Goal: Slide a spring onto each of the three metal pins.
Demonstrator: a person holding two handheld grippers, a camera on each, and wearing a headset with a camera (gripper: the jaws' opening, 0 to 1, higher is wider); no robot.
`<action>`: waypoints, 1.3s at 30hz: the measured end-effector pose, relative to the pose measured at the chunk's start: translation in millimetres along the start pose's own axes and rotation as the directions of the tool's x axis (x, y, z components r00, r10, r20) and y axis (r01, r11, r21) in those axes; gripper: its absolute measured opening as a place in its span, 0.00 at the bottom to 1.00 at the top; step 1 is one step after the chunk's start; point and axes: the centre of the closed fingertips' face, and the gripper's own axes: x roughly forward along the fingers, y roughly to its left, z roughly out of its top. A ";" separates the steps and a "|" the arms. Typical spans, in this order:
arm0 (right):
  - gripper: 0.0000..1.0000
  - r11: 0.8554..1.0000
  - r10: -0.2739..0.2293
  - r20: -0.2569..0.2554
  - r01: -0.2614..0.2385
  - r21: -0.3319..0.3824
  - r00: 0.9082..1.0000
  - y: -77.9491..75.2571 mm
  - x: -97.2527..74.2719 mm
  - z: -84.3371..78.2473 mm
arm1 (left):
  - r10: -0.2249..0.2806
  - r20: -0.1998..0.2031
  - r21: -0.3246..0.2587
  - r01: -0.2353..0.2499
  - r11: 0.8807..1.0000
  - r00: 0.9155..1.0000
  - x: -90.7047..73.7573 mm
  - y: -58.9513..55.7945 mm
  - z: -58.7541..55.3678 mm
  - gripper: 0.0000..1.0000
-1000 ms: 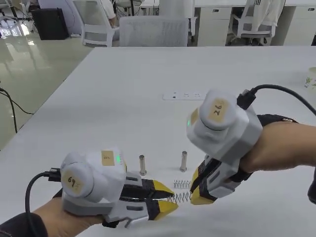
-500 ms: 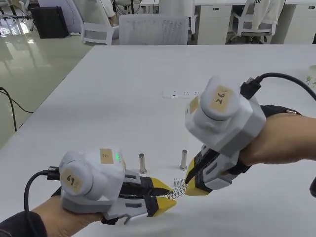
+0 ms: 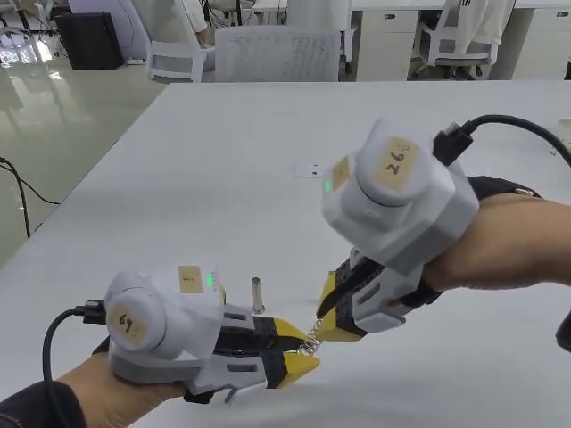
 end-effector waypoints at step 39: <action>0.13 0.993 0.093 0.003 -0.093 0.070 0.996 10.0 14.7 -10.0 | -0.023 -0.017 0.024 0.024 0.999 1.000 3.9 -5.9 0.1 0.02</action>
